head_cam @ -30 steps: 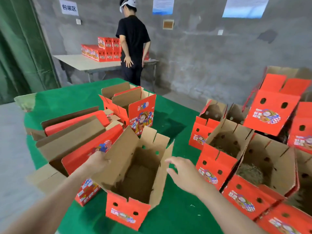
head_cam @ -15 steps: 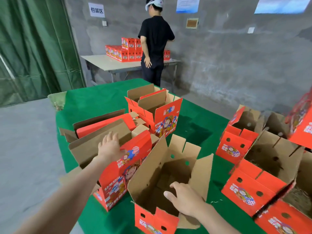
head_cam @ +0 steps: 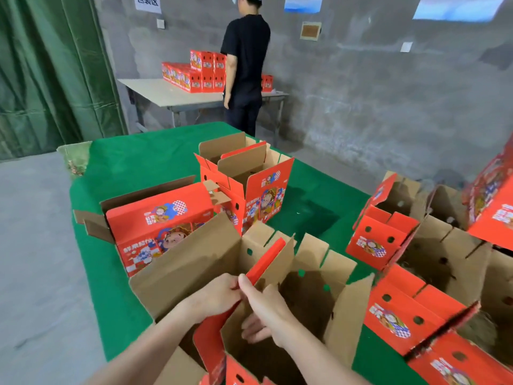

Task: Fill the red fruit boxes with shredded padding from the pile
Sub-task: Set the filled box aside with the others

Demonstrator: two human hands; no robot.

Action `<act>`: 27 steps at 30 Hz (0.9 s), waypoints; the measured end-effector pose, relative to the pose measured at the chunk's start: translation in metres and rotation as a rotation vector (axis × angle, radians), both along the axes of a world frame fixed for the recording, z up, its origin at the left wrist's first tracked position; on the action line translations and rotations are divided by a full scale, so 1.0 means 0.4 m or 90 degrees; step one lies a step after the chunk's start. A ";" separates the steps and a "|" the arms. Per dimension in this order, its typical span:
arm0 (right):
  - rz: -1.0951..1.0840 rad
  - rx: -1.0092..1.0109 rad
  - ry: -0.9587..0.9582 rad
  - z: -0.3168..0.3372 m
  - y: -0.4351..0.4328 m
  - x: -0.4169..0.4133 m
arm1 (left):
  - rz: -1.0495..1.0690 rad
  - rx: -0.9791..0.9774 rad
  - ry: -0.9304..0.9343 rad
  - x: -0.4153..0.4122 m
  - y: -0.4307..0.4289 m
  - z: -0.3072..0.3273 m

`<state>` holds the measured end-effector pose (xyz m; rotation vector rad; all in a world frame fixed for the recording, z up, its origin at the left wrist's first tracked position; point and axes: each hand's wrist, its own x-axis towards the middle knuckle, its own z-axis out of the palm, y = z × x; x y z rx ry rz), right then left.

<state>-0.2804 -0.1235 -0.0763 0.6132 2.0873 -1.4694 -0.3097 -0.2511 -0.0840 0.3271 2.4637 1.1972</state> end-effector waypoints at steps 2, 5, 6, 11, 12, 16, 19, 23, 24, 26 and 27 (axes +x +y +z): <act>-0.022 -0.014 -0.018 0.004 0.036 0.019 | -0.021 -0.013 -0.025 0.026 0.029 -0.011; -0.009 -0.024 0.002 -0.005 0.075 0.049 | -0.024 -0.020 -0.078 0.034 0.064 -0.007; 0.024 0.014 0.028 -0.005 0.089 0.067 | -0.014 -0.027 -0.071 0.029 0.073 -0.001; 0.428 0.593 0.236 0.006 0.243 0.164 | -0.022 -0.241 0.083 0.018 0.122 0.020; 0.470 0.649 0.234 0.010 0.271 0.184 | -0.027 -0.248 0.099 0.025 0.129 0.024; 0.481 0.673 0.153 0.021 0.368 0.260 | -0.005 -0.110 -0.011 0.091 0.140 0.044; 0.424 0.670 0.135 0.043 0.418 0.290 | -0.068 -0.119 0.010 0.189 0.197 0.045; 0.270 0.681 0.282 0.078 0.424 0.293 | -0.148 -0.100 0.051 0.321 0.299 0.027; 0.229 0.682 0.334 0.079 0.420 0.295 | -0.193 -0.092 0.058 0.349 0.317 0.024; 0.215 0.694 0.410 0.072 0.404 0.296 | -0.271 -0.062 0.075 0.383 0.335 0.025; 0.234 0.706 0.415 0.063 0.405 0.303 | -0.268 -0.034 0.097 0.387 0.338 0.036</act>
